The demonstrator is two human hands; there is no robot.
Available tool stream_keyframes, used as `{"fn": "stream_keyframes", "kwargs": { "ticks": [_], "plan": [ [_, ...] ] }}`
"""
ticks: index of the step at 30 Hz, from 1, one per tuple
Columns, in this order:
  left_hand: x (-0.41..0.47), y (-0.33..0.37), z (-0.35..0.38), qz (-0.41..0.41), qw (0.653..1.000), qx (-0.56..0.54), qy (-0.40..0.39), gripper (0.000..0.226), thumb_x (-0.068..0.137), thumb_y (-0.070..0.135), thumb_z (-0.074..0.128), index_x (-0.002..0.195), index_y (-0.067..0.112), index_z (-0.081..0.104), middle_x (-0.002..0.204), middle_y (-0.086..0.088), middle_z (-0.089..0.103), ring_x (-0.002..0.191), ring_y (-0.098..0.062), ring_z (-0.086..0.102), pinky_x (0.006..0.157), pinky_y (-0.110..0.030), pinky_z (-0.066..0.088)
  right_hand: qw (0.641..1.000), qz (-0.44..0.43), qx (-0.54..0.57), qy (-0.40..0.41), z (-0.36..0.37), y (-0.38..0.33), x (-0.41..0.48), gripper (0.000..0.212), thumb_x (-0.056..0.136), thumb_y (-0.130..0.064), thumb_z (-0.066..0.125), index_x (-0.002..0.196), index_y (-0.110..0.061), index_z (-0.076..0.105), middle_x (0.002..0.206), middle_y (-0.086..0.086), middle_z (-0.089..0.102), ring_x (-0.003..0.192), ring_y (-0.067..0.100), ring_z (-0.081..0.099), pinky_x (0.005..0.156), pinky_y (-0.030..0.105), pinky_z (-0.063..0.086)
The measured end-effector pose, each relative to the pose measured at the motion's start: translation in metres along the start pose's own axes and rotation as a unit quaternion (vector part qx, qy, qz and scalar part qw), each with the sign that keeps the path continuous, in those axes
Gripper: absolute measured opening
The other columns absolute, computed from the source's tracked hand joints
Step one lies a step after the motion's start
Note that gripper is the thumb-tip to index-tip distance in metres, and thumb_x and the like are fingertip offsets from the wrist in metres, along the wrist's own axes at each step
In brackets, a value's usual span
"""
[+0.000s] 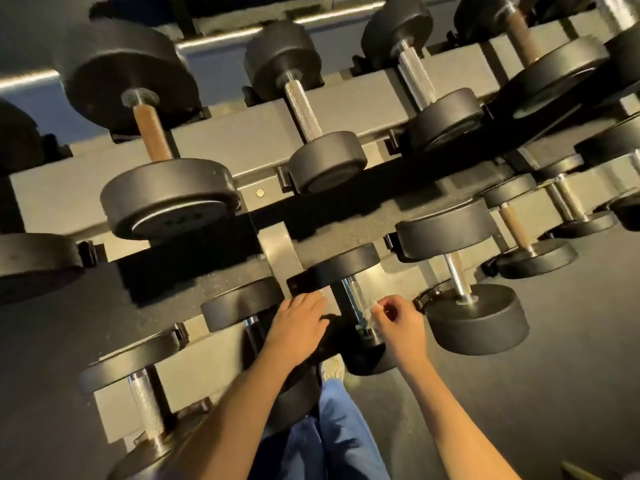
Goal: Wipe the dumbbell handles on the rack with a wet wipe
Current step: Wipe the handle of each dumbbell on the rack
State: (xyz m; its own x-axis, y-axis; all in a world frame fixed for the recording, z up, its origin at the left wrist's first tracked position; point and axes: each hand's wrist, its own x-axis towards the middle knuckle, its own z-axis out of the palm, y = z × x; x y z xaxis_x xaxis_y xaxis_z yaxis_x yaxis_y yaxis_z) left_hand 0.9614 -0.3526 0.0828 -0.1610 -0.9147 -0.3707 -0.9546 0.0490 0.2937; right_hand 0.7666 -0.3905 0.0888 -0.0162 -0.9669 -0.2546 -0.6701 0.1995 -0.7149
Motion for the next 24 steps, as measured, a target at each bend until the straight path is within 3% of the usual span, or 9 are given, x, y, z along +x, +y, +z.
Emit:
{"fn": "stream_keyframes", "kwargs": {
  "ticks": [3,5,7,11,15,18,24],
  "plan": [
    [-0.015,0.001,0.037,0.001,1.000,-0.010,0.010,0.046,0.086,0.038,0.044,0.121,0.016,0.064,0.122,0.000,0.064,0.106,-0.020,0.063,0.089,-0.035,0.050,1.000,0.002,-0.019,-0.017,0.006,0.020,-0.006,0.002,0.088,-0.017,0.063,0.088,-0.015,0.062,0.083,0.000,0.060,0.076,0.014,0.056,0.067,0.027,0.043],
    [-0.027,0.004,0.057,-0.008,1.000,-0.016,-0.015,0.050,0.082,0.043,0.039,0.114,0.019,0.068,0.114,0.004,0.067,0.098,-0.015,0.066,0.083,-0.032,0.053,0.999,0.004,-0.032,-0.025,0.009,0.029,-0.003,0.006,0.090,-0.020,0.061,0.091,-0.014,0.062,0.085,0.001,0.060,0.078,0.015,0.056,0.068,0.028,0.043],
    [-0.039,0.008,0.074,-0.008,1.000,-0.002,-0.021,0.053,0.083,0.046,0.037,0.115,0.019,0.068,0.113,0.005,0.067,0.099,-0.013,0.065,0.084,-0.031,0.053,0.998,0.007,-0.047,-0.037,0.014,0.034,0.001,0.010,0.091,-0.022,0.060,0.095,-0.013,0.061,0.088,0.001,0.060,0.080,0.015,0.056,0.071,0.028,0.043],
    [-0.061,0.011,0.099,-0.016,0.999,0.037,-0.021,0.051,0.078,0.047,0.062,0.118,0.016,0.068,0.117,0.003,0.067,0.103,-0.015,0.065,0.087,-0.034,0.053,0.993,0.021,-0.092,-0.065,0.024,0.050,0.005,0.015,0.092,-0.027,0.060,0.098,-0.013,0.062,0.090,0.000,0.060,0.083,0.016,0.056,0.072,0.027,0.040],
    [-0.067,0.008,0.109,-0.042,0.997,0.056,-0.022,0.058,0.085,0.047,0.034,0.120,0.014,0.066,0.118,-0.001,0.067,0.106,-0.018,0.064,0.092,-0.036,0.051,0.991,0.011,-0.109,-0.082,0.031,0.060,0.012,0.015,0.092,-0.031,0.059,0.099,-0.017,0.062,0.092,-0.001,0.063,0.086,0.015,0.057,0.075,0.026,0.042],
    [-0.065,0.009,0.117,-0.054,0.995,0.083,-0.004,0.060,0.088,0.049,0.032,0.123,0.012,0.064,0.121,-0.004,0.065,0.111,-0.022,0.061,0.096,-0.039,0.047,0.991,-0.007,-0.110,-0.081,0.031,0.067,0.014,0.013,0.093,-0.031,0.058,0.098,-0.019,0.061,0.091,0.000,0.064,0.084,0.014,0.058,0.075,0.027,0.045],
    [-0.054,0.010,0.125,-0.085,0.990,0.109,0.019,0.070,0.089,0.055,0.023,0.123,0.008,0.063,0.122,-0.009,0.063,0.112,-0.026,0.059,0.093,-0.040,0.048,0.982,-0.042,-0.166,-0.081,0.037,0.072,0.019,0.017,0.089,-0.030,0.061,0.101,-0.018,0.062,0.091,-0.002,0.063,0.080,0.014,0.055,0.068,0.026,0.037]
  ]
}}
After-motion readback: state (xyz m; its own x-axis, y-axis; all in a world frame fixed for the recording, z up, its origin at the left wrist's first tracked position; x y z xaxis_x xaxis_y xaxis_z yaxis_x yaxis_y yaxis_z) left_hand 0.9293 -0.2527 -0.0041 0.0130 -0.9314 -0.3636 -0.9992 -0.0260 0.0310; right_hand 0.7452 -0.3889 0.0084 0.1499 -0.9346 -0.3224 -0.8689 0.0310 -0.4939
